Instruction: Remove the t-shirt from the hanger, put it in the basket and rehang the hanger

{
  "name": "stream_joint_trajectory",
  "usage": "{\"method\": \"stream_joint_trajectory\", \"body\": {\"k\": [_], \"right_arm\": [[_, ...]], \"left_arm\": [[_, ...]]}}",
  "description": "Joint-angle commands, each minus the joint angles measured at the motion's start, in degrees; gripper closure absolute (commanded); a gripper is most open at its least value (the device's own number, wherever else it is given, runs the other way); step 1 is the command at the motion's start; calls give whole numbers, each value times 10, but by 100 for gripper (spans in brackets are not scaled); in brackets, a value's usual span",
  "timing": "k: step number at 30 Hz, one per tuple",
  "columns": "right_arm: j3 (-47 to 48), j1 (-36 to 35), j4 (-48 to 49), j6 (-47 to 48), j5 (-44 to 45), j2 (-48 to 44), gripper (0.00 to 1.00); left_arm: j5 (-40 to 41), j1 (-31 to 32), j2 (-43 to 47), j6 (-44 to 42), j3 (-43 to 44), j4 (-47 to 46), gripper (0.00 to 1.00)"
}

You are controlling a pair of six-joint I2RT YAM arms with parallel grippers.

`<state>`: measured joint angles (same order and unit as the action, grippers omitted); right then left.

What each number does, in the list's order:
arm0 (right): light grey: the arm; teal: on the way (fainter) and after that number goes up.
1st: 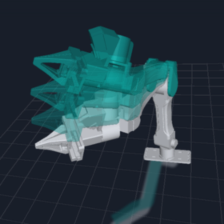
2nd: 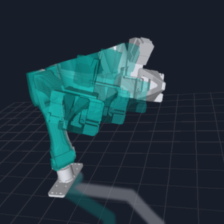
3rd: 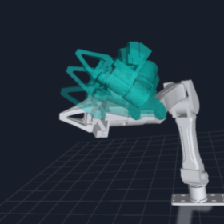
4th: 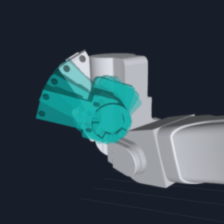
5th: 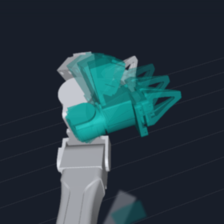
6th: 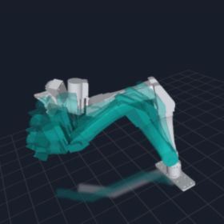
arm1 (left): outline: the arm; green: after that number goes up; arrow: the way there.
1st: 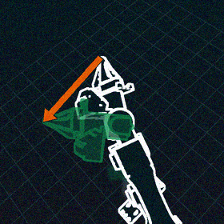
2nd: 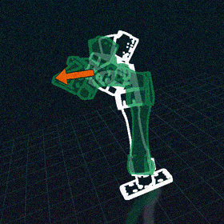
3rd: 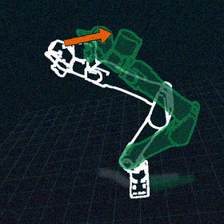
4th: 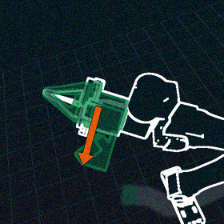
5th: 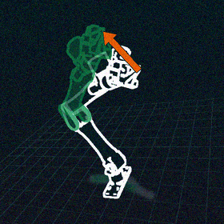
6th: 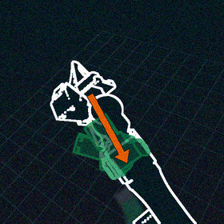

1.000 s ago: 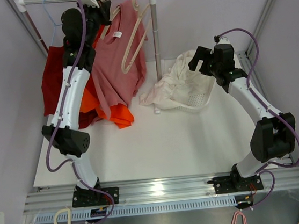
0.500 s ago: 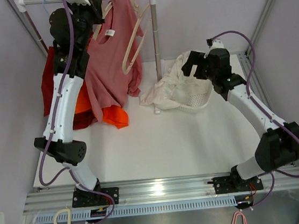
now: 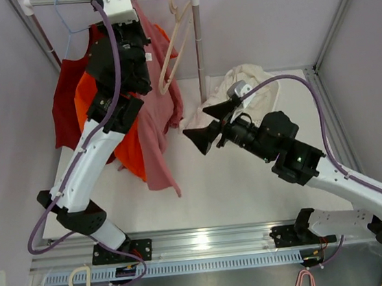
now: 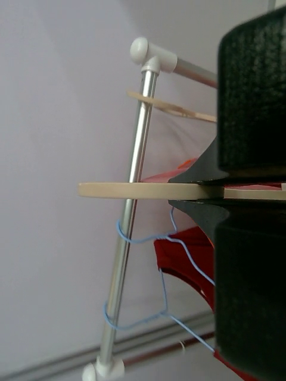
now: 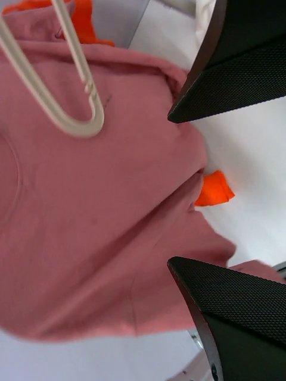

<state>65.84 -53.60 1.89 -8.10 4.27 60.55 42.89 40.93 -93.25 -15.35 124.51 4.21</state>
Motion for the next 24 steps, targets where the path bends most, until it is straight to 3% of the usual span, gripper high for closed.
{"method": "stream_joint_trajectory", "body": {"k": [1,10,15,22,23,24], "right_arm": [[-2,-44,50,36,23,10,1],[22,-142,63,37,43,34,0],[32,-147,77,31,28,70,0],[79,-149,93,59,84,134,1],[88,-149,92,61,87,141,5],[106,-147,89,62,87,146,38]], "left_arm": [[140,19,37,-77,-33,-121,99],[183,35,44,-174,-95,-252,99],[185,48,33,-206,-87,-295,99],[179,62,22,-222,-76,-305,99],[177,63,21,-222,-76,-303,99],[175,63,20,-222,-71,-302,99]]}}
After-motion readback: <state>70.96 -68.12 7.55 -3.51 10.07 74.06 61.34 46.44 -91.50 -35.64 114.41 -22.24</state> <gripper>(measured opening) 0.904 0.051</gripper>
